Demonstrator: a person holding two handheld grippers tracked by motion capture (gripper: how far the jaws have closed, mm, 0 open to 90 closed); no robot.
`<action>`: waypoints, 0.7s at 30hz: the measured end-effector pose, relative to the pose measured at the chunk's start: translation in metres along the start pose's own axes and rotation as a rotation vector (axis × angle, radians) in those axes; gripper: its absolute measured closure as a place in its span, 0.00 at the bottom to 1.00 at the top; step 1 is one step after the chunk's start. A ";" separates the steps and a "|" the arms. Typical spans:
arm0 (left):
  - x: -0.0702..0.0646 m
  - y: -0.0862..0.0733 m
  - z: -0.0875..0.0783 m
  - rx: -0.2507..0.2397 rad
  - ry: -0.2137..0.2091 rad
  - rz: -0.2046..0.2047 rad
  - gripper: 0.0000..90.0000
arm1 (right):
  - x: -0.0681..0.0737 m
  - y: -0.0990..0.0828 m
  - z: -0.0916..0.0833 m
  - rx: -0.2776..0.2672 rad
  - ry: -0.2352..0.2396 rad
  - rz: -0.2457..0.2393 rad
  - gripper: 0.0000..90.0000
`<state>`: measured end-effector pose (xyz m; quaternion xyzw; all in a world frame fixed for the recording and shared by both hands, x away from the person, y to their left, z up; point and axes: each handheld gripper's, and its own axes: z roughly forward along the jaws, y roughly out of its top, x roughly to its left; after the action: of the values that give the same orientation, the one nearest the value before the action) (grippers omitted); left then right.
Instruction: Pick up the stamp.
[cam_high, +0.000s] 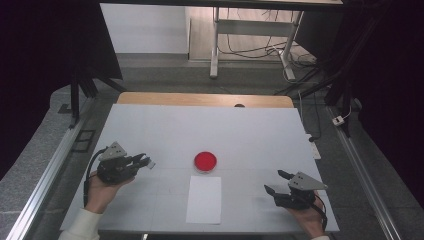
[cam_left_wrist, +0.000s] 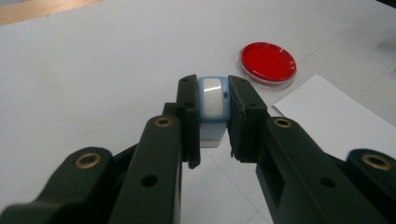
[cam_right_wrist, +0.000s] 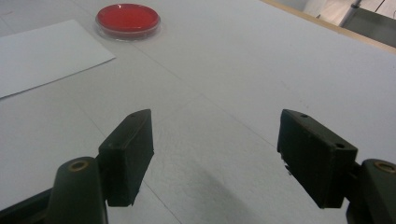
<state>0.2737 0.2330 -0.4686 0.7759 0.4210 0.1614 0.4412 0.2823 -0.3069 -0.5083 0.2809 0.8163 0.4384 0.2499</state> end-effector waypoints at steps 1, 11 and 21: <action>-0.001 0.001 0.001 -0.004 -0.003 -0.001 0.84 | 0.000 0.000 0.000 -0.001 0.000 0.001 0.29; -0.015 0.010 0.008 -0.040 -0.073 0.003 0.84 | 0.002 0.001 0.000 -0.014 0.003 0.010 0.30; -0.031 0.013 0.016 -0.045 -0.115 0.026 0.84 | 0.006 0.003 0.001 -0.028 0.024 0.012 0.30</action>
<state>0.2720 0.1967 -0.4629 0.7792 0.3812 0.1318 0.4798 0.2795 -0.3009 -0.5072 0.2769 0.8114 0.4546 0.2416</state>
